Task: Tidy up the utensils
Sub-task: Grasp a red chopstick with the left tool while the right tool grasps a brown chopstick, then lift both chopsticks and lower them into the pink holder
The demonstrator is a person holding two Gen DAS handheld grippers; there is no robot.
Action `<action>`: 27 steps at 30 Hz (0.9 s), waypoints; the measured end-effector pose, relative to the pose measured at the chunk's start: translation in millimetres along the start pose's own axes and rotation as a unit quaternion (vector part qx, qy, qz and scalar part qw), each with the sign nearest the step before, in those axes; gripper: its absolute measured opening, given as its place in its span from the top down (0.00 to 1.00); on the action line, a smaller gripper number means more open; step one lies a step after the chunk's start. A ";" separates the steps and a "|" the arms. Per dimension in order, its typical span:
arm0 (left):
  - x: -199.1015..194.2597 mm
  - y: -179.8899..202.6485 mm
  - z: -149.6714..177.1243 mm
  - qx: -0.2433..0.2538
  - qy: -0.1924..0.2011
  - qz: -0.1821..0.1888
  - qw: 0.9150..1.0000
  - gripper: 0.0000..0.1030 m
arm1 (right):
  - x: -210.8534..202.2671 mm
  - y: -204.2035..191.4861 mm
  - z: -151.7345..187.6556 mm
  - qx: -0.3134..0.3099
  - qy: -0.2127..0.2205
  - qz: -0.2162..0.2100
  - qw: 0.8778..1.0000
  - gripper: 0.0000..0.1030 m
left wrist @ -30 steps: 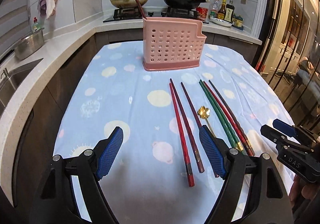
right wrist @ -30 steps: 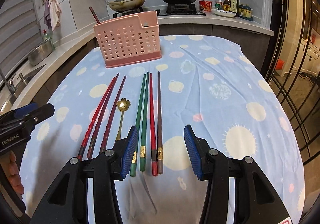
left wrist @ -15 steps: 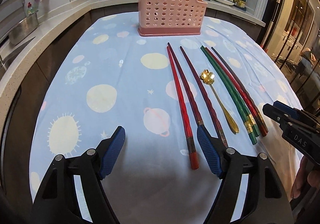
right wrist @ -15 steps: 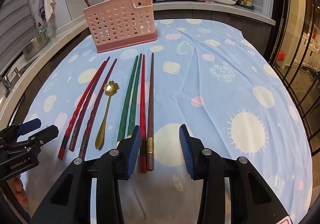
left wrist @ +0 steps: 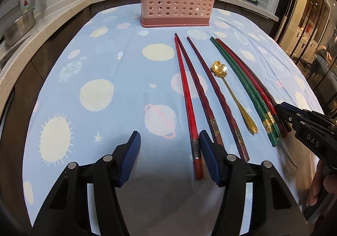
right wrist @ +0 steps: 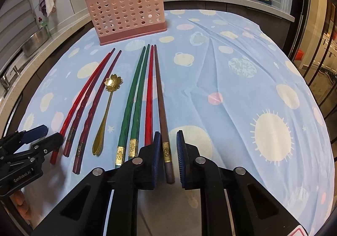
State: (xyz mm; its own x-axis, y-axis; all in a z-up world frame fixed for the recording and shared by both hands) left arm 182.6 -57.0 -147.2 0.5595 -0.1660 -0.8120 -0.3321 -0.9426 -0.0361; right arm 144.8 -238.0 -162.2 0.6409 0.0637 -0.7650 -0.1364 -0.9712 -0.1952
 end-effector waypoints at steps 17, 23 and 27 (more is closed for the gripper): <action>-15.0 -8.6 5.9 0.000 0.000 0.027 1.000 0.93 | -29.8 2.1 8.9 0.004 0.018 -0.003 1.000 0.93; -43.0 -13.7 -4.9 -0.009 0.026 0.033 0.999 0.93 | -70.3 -0.5 -5.9 0.002 0.058 -0.008 0.998 0.93; -66.3 -17.0 -19.0 -0.015 0.051 0.040 0.998 0.93 | -96.7 -6.6 -20.9 -0.002 0.086 -0.019 0.996 0.93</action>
Point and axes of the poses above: each gripper's, at about its wrist camera, not at the fingertips, and x roughly the way its jaws point, y to its right, z to its underside, the point moved 9 cm from there along x, roughly the way its jaws point, and after that the axes turned 6 degrees about -z, right-handed, at the moved point
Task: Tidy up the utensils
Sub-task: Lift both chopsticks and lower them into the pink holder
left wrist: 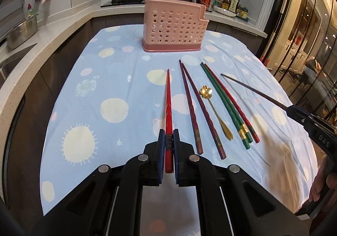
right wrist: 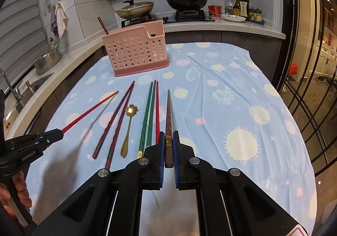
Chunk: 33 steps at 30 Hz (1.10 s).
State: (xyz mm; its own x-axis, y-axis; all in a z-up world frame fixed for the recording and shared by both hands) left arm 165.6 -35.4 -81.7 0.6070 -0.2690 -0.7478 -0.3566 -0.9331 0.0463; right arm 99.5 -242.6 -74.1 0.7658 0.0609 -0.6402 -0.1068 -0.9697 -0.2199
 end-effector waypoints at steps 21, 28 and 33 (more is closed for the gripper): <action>-52.5 -2.6 -109.8 0.014 0.113 -0.014 0.993 0.93 | -59.7 -8.7 -104.8 -0.008 0.114 -0.023 0.993 0.93; -59.2 0.9 -160.5 0.024 0.145 -0.019 0.989 0.93 | -58.4 -11.8 -150.3 -0.017 0.140 -0.033 0.989 0.93; -67.5 2.6 -200.4 0.024 0.174 -0.021 0.984 0.93 | -52.2 -13.9 -188.5 -0.018 0.161 -0.040 0.986 0.93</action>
Point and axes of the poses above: each gripper's, at about its wrist camera, not at the fingertips, and x roughly the way its jaws point, y to its right, z to its underside, the point moved 9 cm from there along x, roughly the way its jaws point, and after that the axes turned 6 degrees about -z, right-handed, at the moved point
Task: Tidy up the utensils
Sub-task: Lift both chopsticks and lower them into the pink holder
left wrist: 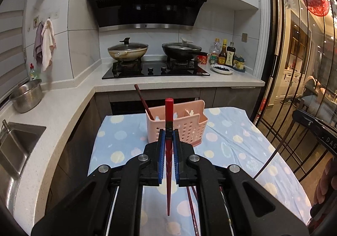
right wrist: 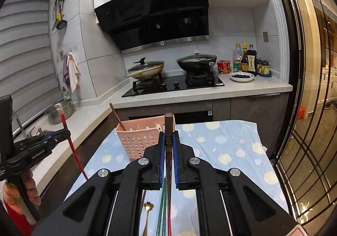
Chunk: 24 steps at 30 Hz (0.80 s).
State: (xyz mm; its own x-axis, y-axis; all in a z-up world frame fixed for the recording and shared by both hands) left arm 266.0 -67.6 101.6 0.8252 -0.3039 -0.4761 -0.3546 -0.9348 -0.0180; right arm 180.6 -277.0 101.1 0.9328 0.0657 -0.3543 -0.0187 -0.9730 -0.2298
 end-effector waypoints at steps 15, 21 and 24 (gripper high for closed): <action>34.4 -3.1 -124.1 -0.009 0.067 -0.007 0.998 0.93 | 80.3 -8.9 -102.0 -0.011 0.043 -0.010 0.999 0.93; 61.7 -3.7 -154.0 -0.005 0.073 -0.014 0.997 0.93 | 115.5 -4.2 -137.0 -0.008 0.061 0.000 0.998 0.93; 79.8 -3.8 -157.8 -0.004 0.067 -0.016 0.998 0.93 | 137.3 -1.7 -147.8 -0.005 0.067 0.001 0.998 0.93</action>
Point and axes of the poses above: each gripper's, at about its wrist camera, not at the fingertips, and x roughly the way its jaws point, y to its right, z to its underside, the point moved 9 cm from there along x, roughly the way its jaws point, and after that the axes turned 6 degrees about -z, right-handed, at the moved point
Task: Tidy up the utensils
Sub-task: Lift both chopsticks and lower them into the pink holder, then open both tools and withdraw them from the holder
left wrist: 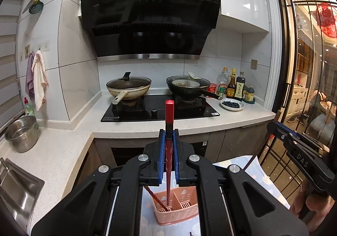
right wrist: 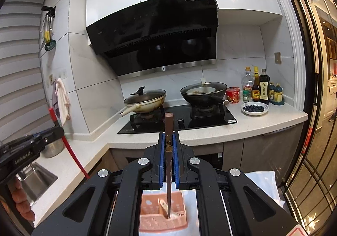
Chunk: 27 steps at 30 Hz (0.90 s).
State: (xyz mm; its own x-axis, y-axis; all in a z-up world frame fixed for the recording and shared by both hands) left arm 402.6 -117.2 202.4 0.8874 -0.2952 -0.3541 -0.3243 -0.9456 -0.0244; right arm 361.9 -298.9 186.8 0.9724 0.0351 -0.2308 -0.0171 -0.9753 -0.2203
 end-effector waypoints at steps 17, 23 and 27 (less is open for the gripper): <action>76.2 -3.6 67.4 -0.005 -0.086 -0.003 0.996 0.93 | 82.1 18.2 75.4 -0.011 -0.092 0.010 0.996 0.93; 77.2 -4.1 83.6 -0.007 -0.099 -0.008 0.995 0.92 | 85.2 22.2 97.9 -0.015 -0.116 0.014 0.993 0.92; 68.2 -11.8 83.6 -0.017 -0.088 -0.037 0.995 0.46 | 70.2 22.6 95.6 -0.019 -0.104 0.019 0.994 0.80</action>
State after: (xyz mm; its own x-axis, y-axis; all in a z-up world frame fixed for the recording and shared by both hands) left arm 439.7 -114.8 100.4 0.8366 -0.1994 -0.5103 -0.2468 -0.9687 -0.0260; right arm 407.6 -297.6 75.1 0.9021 0.0377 -0.4298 -0.0412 -0.9841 -0.1730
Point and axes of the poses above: each gripper's, at about its wrist camera, not at the fingertips, and x roughly the way its jaws point, y to its right, z to its underside, the point moved 9 cm from there along x, roughly the way its jaws point, and after that the axes turned 6 degrees about -z, right-handed, at the moved point
